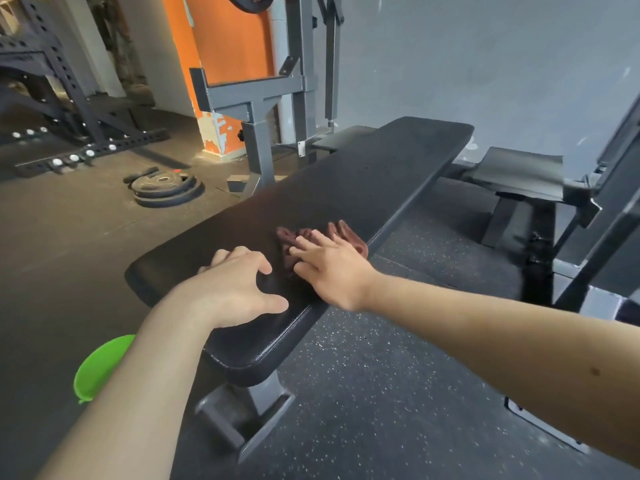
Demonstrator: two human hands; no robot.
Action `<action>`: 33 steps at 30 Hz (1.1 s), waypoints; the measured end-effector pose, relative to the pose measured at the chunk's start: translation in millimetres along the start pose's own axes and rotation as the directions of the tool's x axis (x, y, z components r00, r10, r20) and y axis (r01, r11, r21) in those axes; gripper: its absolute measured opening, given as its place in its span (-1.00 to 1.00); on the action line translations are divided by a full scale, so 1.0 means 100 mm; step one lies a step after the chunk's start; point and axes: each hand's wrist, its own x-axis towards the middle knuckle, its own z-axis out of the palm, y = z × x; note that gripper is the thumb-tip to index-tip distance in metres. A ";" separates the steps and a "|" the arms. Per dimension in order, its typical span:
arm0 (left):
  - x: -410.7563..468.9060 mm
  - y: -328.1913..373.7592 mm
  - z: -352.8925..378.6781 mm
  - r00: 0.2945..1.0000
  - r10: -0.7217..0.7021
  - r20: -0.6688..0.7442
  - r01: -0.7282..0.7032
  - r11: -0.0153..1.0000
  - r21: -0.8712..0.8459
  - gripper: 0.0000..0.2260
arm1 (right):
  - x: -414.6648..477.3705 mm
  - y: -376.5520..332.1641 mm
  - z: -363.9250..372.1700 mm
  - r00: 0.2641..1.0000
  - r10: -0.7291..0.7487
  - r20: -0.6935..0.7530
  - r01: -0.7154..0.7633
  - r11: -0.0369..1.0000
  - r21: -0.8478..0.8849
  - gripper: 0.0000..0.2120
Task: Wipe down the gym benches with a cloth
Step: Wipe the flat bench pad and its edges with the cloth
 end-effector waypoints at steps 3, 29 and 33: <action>0.02 0.02 -0.02 1.000 0.017 0.000 -0.017 1.000 0.024 -0.39 | -0.17 -0.09 -0.01 0.996 -0.085 0.010 0.082 0.984 0.160 -0.58; 0.02 -0.06 0.00 1.000 0.012 0.020 -0.011 0.999 -0.033 -0.42 | 0.56 0.13 -0.23 0.979 0.043 0.200 -0.062 0.994 0.089 -0.52; -0.02 -0.06 0.04 0.999 0.030 0.020 -0.029 0.998 -0.048 -0.45 | 0.82 0.53 -0.31 0.935 0.343 0.092 -0.336 0.938 -0.088 -0.48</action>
